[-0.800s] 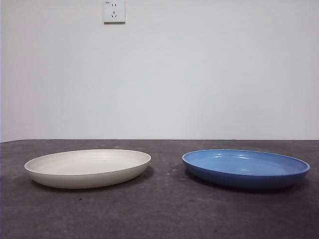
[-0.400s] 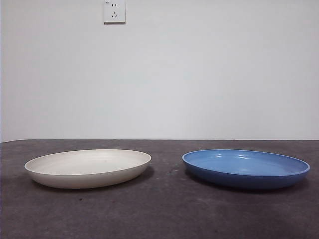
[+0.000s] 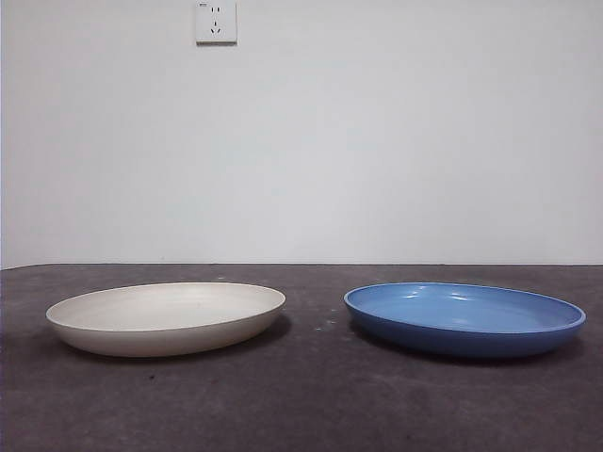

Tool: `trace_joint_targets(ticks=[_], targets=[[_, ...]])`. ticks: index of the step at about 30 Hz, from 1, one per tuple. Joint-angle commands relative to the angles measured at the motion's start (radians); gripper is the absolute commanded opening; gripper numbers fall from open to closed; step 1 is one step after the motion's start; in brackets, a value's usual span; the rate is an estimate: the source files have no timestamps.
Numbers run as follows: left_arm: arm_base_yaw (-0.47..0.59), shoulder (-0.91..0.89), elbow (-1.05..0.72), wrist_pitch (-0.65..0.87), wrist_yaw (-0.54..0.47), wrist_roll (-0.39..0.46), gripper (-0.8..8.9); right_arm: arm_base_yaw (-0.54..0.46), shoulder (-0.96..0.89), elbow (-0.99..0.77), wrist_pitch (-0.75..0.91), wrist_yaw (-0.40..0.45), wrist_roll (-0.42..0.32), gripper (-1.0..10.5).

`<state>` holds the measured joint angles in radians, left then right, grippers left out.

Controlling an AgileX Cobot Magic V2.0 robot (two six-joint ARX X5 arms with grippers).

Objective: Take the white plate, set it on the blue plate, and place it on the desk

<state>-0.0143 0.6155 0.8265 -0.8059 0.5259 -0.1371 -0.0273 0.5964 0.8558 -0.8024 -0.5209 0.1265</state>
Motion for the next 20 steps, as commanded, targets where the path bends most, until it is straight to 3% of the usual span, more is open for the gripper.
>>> trace_joint_targets(ticks=[1,6,17,20], targets=[[-0.037,0.051,0.056,-0.055,0.008,0.085,0.15,0.017,0.060,0.052,-0.051,-0.004,-0.093,0.1],[-0.117,0.119,0.114,-0.163,0.010,0.154,0.15,0.073,0.135,0.098,-0.158,-0.003,-0.158,0.1],[-0.171,0.144,0.119,-0.173,0.010,0.159,0.40,0.161,0.166,0.106,-0.242,0.001,-0.205,0.2],[-0.171,0.144,0.119,-0.160,0.010,0.151,1.69,0.161,0.166,0.106,-0.241,0.002,-0.197,1.8]])
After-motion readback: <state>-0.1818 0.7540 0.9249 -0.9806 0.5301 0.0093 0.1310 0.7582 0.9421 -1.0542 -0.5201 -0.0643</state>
